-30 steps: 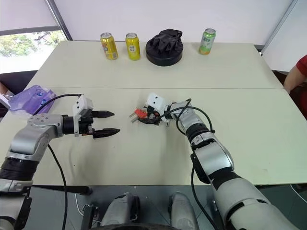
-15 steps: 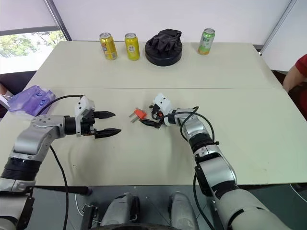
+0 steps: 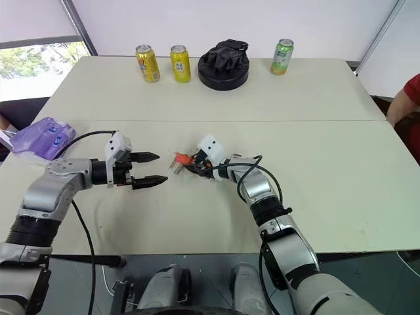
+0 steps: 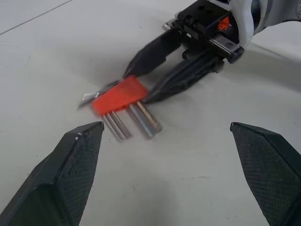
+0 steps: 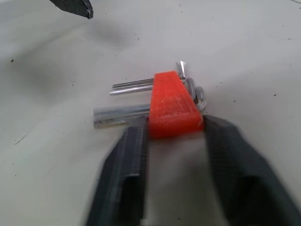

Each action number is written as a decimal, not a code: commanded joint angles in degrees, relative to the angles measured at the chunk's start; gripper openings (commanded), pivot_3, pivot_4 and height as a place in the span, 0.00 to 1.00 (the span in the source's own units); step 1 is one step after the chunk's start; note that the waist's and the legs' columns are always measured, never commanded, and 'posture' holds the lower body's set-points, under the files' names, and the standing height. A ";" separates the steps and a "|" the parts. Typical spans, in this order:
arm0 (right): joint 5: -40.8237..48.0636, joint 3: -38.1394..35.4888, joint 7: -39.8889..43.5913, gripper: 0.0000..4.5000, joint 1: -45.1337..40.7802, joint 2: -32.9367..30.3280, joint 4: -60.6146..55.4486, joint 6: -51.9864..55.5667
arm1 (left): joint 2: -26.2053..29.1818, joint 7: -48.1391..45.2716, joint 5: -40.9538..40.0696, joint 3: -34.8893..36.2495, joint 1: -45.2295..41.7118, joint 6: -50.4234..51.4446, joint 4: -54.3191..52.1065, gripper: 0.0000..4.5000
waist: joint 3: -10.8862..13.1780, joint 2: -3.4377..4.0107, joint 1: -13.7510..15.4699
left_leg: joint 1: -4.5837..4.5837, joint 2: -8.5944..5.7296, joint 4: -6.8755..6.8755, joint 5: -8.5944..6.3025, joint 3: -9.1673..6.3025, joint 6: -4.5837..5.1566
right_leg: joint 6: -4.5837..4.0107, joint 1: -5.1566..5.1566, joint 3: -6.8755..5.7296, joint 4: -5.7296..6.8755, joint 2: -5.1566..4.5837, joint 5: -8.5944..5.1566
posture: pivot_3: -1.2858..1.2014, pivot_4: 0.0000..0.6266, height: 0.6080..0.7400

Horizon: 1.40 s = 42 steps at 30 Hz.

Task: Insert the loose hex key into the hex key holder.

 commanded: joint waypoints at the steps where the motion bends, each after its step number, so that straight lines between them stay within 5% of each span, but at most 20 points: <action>1: -0.81 0.74 -0.57 0.22 0.14 -1.09 -0.40 -1.33 | 0.01 0.30 0.00 0.33 -0.36 -0.88 -1.08 1.00 | 0.00 0.00 0.00 | 0.00 0.00 0.00 0.00 0.00 0.00 | 0.00 0.00 0.00 0.00 0.00 0.00 | 0.52 0.24 1.00; 13: -1.54 0.66 -0.55 0.22 -2.50 -4.67 0.32 -12.36 | -0.26 -0.39 0.11 0.10 -2.06 -1.41 0.77 1.00 | 0.00 0.00 0.28 | 0.00 -0.02 0.00 0.00 0.00 0.00 | 0.00 0.01 0.00 -0.02 -0.01 0.00 | 0.52 0.24 1.00; 19: -14.76 5.14 -2.26 0.22 -13.55 -20.48 -1.85 -43.42 | -1.31 -3.96 -11.68 7.68 -16.40 11.95 11.14 1.00 | 0.29 0.05 0.19 | -0.51 -0.08 0.13 0.03 -0.02 -0.03 | 0.02 -0.50 0.05 0.08 -0.01 0.01 | 0.52 0.24 1.00; 29: -22.28 4.13 -13.95 0.22 -23.95 -26.78 8.18 -67.87 | -7.14 -9.19 -12.65 7.39 -32.39 11.38 26.59 1.00 | 0.35 -0.05 -0.91 | -0.70 -0.08 0.17 0.32 0.03 -0.45 | 0.03 -0.70 0.04 0.09 -0.01 0.01 | 0.52 0.24 1.00; 42: -23.78 3.56 -22.38 0.22 -22.60 -28.38 5.49 -73.98 | -11.72 -15.25 -6.06 3.38 -42.48 2.02 36.30 1.00 | 0.36 -0.06 -1.21 | -0.70 -0.08 0.14 0.37 0.02 -0.50 | 0.03 -0.70 0.05 0.09 -0.01 0.01 | 0.52 0.24 1.00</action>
